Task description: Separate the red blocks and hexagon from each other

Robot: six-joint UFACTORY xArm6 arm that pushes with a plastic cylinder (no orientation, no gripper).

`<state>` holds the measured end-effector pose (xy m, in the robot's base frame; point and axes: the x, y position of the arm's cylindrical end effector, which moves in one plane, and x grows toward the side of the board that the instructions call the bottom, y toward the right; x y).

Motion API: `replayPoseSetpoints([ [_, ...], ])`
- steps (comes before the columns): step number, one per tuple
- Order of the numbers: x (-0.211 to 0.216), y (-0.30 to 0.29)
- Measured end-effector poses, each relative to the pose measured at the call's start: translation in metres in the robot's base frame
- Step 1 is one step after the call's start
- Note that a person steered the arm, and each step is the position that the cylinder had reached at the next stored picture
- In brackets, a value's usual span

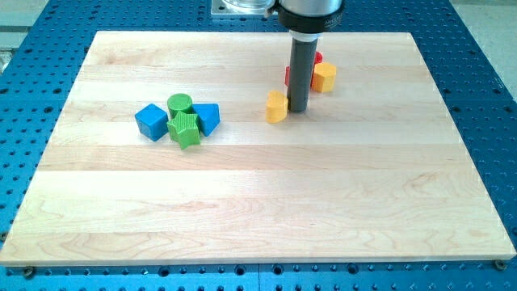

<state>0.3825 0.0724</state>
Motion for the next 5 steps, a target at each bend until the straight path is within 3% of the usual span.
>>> replayPoseSetpoints([
  [1, -0.008, 0.022],
  [3, -0.041, -0.047],
  [5, -0.045, -0.023],
])
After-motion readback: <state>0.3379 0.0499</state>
